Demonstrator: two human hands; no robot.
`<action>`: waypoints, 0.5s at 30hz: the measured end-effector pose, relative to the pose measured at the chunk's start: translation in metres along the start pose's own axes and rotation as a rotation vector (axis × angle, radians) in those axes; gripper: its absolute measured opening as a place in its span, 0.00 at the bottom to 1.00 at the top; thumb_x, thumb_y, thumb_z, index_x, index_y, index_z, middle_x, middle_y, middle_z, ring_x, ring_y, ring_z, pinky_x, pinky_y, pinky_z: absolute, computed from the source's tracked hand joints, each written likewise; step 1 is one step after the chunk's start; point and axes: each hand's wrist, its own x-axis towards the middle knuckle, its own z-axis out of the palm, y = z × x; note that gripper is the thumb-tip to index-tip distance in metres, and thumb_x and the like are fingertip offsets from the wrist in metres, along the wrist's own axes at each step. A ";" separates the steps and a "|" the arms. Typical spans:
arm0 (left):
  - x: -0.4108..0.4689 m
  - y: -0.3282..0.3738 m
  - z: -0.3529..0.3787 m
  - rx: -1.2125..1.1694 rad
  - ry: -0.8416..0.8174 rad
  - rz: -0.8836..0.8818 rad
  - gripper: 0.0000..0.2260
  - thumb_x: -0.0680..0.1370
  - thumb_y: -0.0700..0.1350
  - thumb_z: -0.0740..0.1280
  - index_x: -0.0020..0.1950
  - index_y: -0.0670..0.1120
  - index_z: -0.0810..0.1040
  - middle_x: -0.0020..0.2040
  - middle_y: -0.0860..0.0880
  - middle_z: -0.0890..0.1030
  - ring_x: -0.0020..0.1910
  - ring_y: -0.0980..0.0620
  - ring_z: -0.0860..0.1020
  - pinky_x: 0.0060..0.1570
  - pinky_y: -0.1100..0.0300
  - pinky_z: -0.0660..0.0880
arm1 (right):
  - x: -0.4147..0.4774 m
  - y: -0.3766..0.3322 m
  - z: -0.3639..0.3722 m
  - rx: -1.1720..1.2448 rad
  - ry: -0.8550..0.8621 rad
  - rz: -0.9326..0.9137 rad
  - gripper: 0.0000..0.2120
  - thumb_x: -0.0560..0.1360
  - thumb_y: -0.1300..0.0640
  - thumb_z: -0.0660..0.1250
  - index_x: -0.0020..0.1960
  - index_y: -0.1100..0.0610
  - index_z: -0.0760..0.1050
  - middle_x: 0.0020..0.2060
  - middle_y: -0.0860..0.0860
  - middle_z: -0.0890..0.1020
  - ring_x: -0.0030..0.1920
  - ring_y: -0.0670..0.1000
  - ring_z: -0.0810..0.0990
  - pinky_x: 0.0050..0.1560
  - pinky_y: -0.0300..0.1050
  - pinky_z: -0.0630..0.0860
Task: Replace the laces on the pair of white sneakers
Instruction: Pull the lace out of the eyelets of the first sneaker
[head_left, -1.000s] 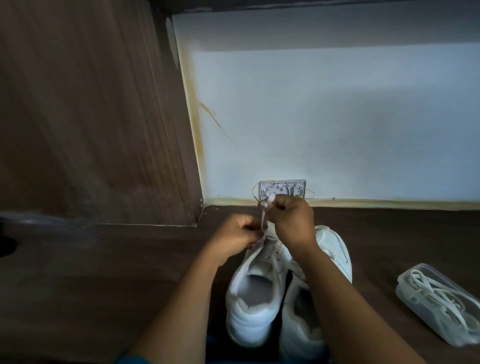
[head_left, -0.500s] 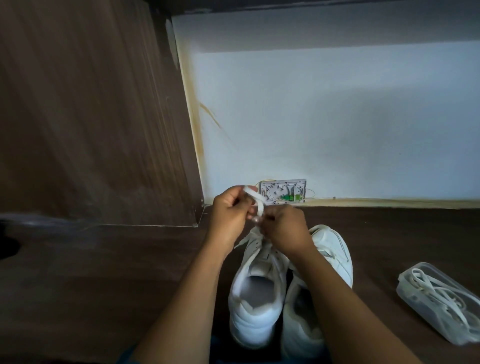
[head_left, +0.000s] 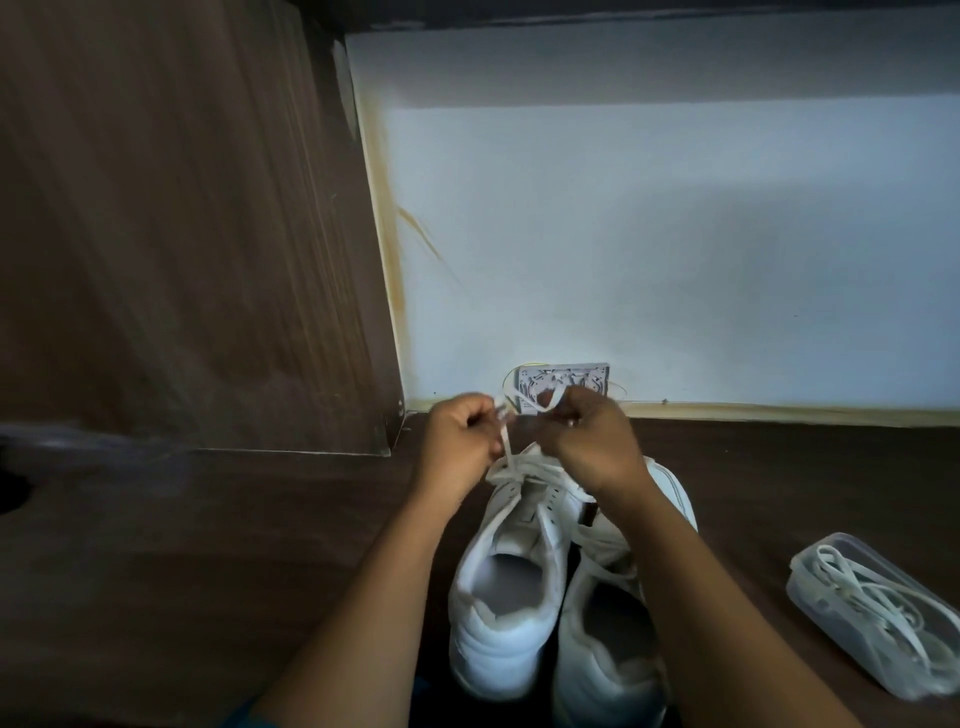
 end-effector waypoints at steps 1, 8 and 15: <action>0.002 0.008 -0.001 -0.142 0.049 0.018 0.15 0.77 0.33 0.63 0.32 0.45 0.76 0.32 0.46 0.77 0.22 0.61 0.70 0.24 0.66 0.67 | -0.002 0.002 0.000 -0.172 -0.151 -0.005 0.02 0.70 0.60 0.71 0.42 0.56 0.79 0.40 0.53 0.83 0.42 0.53 0.80 0.47 0.49 0.76; 0.000 0.018 -0.005 -0.234 0.060 0.015 0.11 0.78 0.34 0.63 0.38 0.44 0.78 0.29 0.46 0.76 0.23 0.57 0.71 0.23 0.66 0.69 | -0.005 -0.007 0.015 -0.262 -0.084 -0.065 0.07 0.71 0.65 0.65 0.35 0.60 0.78 0.36 0.59 0.83 0.41 0.59 0.82 0.43 0.52 0.78; 0.000 -0.023 -0.030 1.097 -0.124 -0.369 0.09 0.72 0.41 0.63 0.50 0.44 0.77 0.54 0.43 0.79 0.53 0.43 0.78 0.48 0.55 0.75 | 0.004 0.010 -0.015 -0.621 -0.022 0.142 0.08 0.73 0.62 0.63 0.44 0.59 0.81 0.44 0.54 0.84 0.46 0.55 0.81 0.40 0.38 0.70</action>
